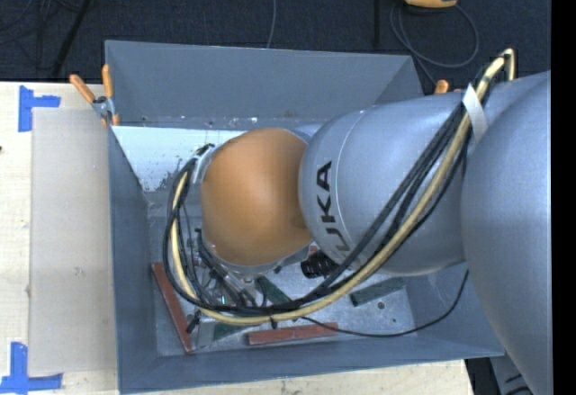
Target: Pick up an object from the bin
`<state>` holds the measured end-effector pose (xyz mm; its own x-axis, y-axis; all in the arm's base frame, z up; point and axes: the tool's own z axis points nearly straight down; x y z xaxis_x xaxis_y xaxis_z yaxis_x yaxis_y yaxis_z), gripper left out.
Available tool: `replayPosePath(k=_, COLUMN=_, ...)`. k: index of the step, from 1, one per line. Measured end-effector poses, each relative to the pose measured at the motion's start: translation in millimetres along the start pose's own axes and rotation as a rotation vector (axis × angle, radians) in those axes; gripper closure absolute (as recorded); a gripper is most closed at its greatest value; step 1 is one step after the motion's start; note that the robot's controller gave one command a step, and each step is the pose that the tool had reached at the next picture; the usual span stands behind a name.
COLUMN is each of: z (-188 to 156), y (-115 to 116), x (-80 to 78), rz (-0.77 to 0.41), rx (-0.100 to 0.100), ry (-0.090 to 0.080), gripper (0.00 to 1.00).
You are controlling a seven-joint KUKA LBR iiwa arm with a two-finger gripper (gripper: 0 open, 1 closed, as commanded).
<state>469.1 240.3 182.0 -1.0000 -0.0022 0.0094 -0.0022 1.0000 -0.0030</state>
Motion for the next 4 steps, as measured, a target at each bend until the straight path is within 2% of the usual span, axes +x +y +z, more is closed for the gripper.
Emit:
replayPosePath(k=1, z=114, y=-104, x=-14.0, rz=-0.169, rx=-0.002, ry=-0.014, gripper=0.0)
replayPosePath(k=2, z=81, y=-126, x=-10.2, rz=-0.163, rx=-0.002, ry=-0.011, gripper=0.0)
replayPosePath(k=3, z=79, y=-154, x=-25.0, rz=-0.215, rx=-0.002, ry=-0.011, gripper=0.0)
replayPosePath(k=4, z=111, y=-134, x=-9.5, rz=-0.016, rx=-0.004, ry=-0.017, gripper=0.0)
